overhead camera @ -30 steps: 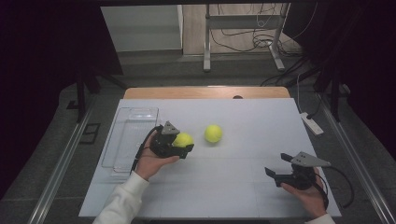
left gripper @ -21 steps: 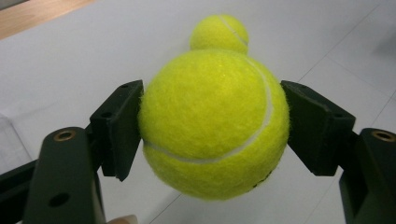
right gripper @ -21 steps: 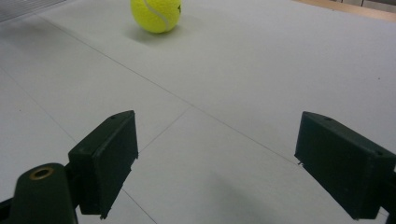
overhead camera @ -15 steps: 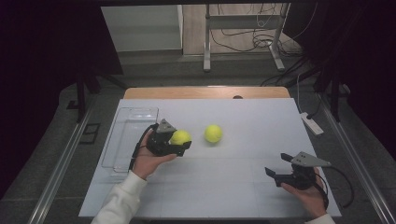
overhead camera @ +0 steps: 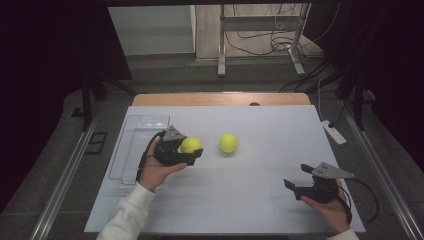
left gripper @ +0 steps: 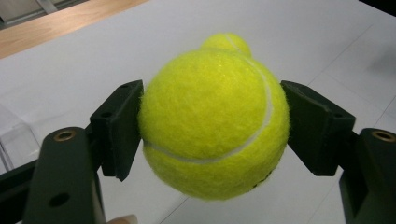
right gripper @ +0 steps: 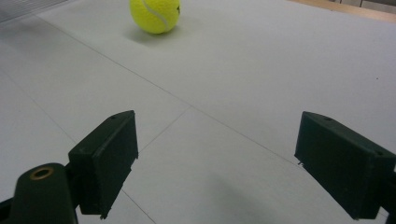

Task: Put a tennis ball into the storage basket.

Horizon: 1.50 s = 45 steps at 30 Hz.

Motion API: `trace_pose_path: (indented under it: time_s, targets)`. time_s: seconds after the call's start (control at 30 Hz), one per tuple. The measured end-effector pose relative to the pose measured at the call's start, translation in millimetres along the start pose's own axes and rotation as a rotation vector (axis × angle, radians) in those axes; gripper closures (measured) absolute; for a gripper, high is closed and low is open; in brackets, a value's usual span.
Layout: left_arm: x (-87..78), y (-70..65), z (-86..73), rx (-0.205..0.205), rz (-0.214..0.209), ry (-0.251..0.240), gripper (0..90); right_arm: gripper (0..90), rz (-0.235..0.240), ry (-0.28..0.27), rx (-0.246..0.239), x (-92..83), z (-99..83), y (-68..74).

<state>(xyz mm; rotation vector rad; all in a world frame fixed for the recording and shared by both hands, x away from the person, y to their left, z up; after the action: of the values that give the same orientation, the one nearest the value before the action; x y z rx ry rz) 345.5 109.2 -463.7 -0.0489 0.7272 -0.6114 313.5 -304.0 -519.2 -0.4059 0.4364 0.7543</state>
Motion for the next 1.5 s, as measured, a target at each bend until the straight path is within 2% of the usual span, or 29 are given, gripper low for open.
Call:
trace_pose_path:
  time_s: [0.93,1.5]
  targets:
    - [-15.3,6.2,6.0,-0.024,0.007,-0.059,27.0,13.6,-0.010,-0.012,0.003,-1.9,1.7,0.4]
    - [-22.0,19.7,7.9,-0.056,0.029,-0.088,27.0,14.0,-0.017,-0.018,0.003,-3.6,2.5,0.2]
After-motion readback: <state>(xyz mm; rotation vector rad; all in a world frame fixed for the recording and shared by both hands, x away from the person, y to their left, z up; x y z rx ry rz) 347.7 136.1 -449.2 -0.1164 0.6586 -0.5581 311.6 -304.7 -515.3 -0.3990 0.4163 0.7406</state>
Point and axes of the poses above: each handheld gripper's, and its own axes: x roughly forward along the jaws, z roughly out of its top, y roughly to its left, the point moved 4 cm from there along x, roughly forward along the jaws, and after that the axes turned 12 degrees about -x, right-handed, at the moved point
